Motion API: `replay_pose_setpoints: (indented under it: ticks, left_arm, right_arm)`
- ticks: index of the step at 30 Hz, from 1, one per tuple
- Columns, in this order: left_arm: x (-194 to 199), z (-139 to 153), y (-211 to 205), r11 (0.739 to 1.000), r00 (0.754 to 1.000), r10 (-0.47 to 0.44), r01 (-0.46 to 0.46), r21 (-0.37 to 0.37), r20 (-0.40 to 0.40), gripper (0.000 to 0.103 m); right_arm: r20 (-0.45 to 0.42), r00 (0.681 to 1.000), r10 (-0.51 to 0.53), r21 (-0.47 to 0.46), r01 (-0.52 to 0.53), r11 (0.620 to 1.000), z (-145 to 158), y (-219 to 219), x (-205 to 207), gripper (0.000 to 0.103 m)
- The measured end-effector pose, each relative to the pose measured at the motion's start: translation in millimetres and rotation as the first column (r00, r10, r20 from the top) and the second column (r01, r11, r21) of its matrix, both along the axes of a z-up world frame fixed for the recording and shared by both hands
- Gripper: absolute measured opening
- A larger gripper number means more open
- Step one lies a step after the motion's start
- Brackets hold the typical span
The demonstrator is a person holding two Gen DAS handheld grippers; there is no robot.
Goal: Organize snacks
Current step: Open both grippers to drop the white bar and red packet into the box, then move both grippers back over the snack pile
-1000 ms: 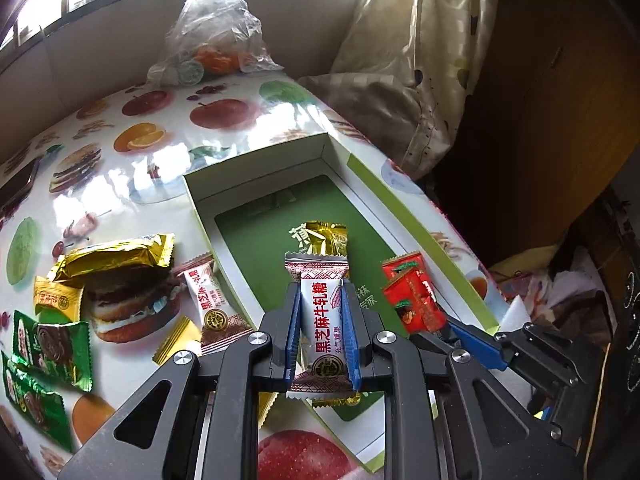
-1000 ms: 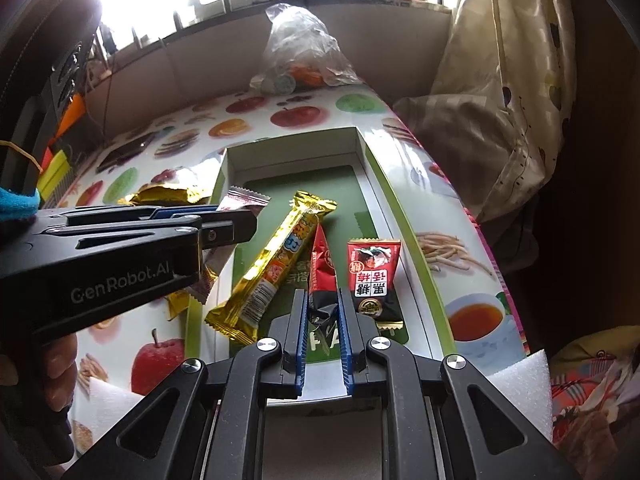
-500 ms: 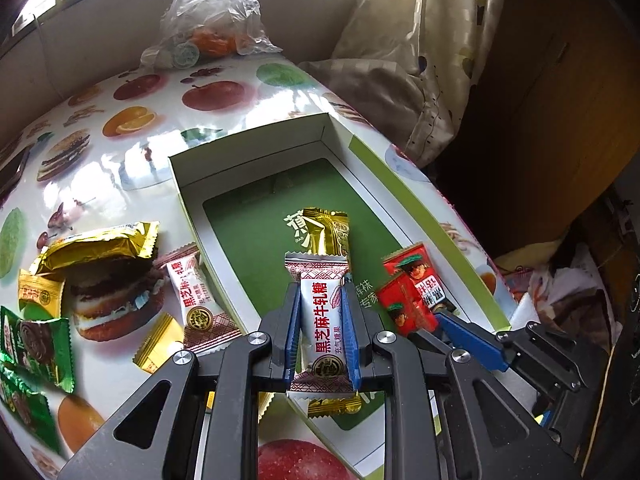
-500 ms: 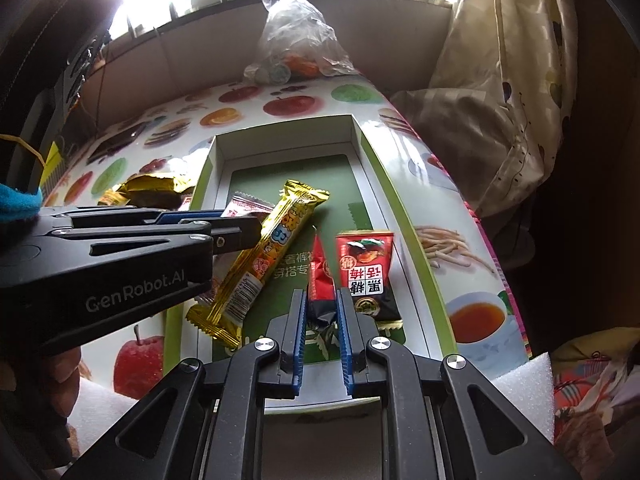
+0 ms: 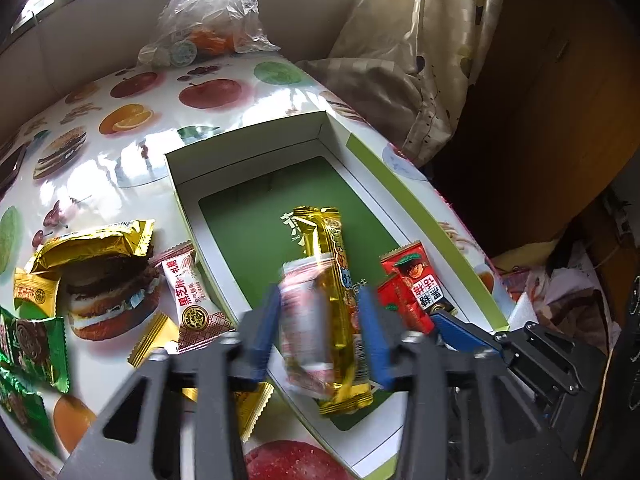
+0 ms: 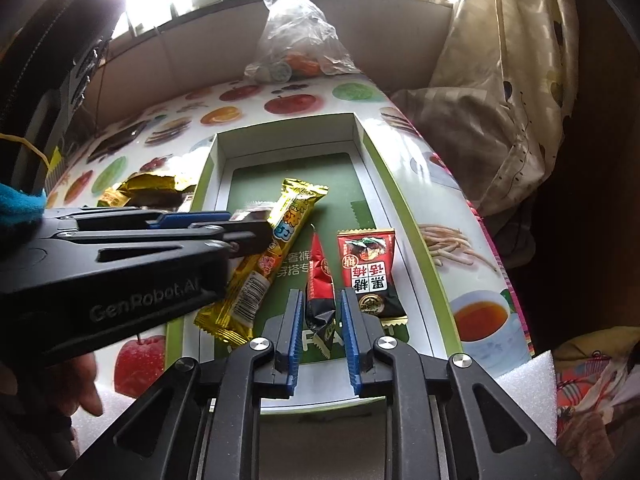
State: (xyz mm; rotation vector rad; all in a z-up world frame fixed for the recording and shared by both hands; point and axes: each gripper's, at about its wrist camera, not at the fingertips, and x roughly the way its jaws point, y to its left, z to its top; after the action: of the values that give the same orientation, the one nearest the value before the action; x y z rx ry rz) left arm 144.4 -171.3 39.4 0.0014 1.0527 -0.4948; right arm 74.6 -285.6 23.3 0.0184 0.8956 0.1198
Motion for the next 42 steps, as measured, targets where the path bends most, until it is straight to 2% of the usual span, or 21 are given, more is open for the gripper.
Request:
replay_pose_setpoints:
  ticks: [7,17,25,33,42]
  left_arm:
    - [-3.2,4.8,6.7,1.000,1.000,0.008,-0.008,-0.010,0.008,0.046]
    - [-16.5,20.0,25.2,0.999,0.999,0.025,-0.024,-0.030,0.046,0.046]
    - [-31.9,39.1,54.0,0.998,0.992,0.063,-0.059,-0.033,0.114,0.046]
    - [-37.3,35.8,111.5,0.979,0.973,0.204,-0.200,-0.047,0.104,0.046]
    - [-47.7,25.5,165.5,0.946,0.940,0.324,-0.323,-0.034,0.103,0.046]
  right_arm:
    - [0.006,1.000,-0.009,-0.012,0.009,1.000,1.9,0.1,-2.8,0.025]
    - [0.035,0.999,-0.017,-0.027,0.018,0.999,12.8,4.1,-10.0,0.039]
    - [0.079,0.997,-0.013,0.012,0.012,1.000,26.4,8.2,-17.5,0.040]
    - [0.119,0.990,0.080,0.046,-0.086,0.995,38.4,33.4,-20.8,0.041]
    - [0.092,0.968,0.233,0.002,-0.234,0.972,31.2,81.8,-14.8,0.041]
